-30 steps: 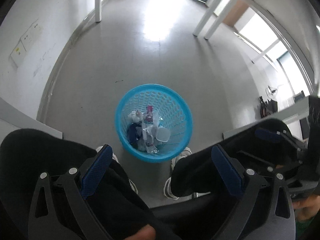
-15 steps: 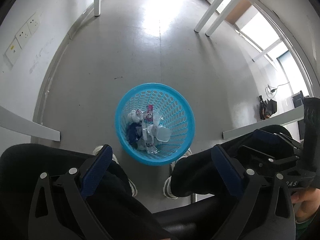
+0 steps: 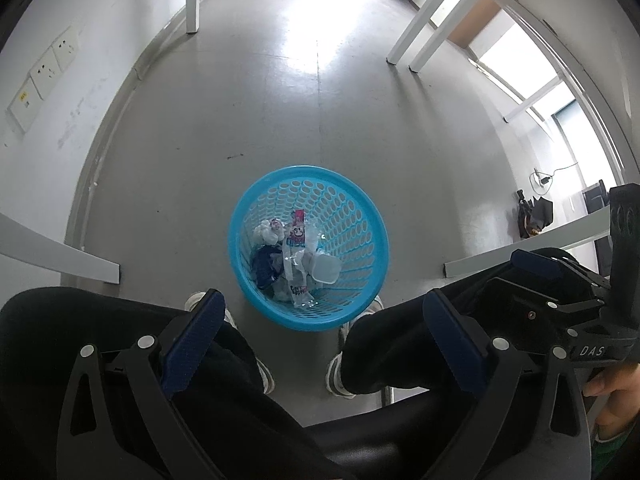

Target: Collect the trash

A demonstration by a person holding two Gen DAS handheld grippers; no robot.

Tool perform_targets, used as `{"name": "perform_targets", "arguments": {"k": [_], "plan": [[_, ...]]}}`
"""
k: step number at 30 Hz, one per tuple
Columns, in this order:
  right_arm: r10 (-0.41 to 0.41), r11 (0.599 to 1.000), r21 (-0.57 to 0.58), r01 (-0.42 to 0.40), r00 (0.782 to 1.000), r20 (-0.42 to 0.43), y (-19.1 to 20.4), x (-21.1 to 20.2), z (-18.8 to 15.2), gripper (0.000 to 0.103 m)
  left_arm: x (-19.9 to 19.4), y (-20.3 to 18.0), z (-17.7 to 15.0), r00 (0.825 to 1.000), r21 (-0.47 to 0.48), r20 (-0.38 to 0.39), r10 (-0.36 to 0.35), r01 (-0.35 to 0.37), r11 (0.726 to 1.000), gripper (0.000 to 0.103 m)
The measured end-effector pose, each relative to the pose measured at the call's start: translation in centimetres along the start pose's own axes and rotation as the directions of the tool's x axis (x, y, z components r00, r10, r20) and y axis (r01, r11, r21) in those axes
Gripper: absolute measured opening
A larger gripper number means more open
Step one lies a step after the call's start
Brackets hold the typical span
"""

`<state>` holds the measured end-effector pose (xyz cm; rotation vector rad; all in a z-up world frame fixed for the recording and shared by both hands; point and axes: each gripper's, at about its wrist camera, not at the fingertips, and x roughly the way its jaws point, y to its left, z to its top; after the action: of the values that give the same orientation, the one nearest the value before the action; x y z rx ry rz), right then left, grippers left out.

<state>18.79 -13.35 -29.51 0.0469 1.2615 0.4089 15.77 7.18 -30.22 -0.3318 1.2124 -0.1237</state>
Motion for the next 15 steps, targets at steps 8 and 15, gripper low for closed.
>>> {"name": "perform_targets", "arguments": {"k": [8,15], "plan": [[0.008,1.000,0.009,-0.008,1.000,-0.006,-0.11,0.12,0.03,0.095,0.17,-0.18,-0.06,1.000,0.002,-0.002,0.001,-0.001,1.000,0.097],[0.020,1.000,0.019,-0.020,1.000,-0.008,-0.35,0.25,-0.13,0.094,0.34,-0.23,-0.09,1.000,0.004,-0.006,0.000,0.000,1.000,0.097]]}}
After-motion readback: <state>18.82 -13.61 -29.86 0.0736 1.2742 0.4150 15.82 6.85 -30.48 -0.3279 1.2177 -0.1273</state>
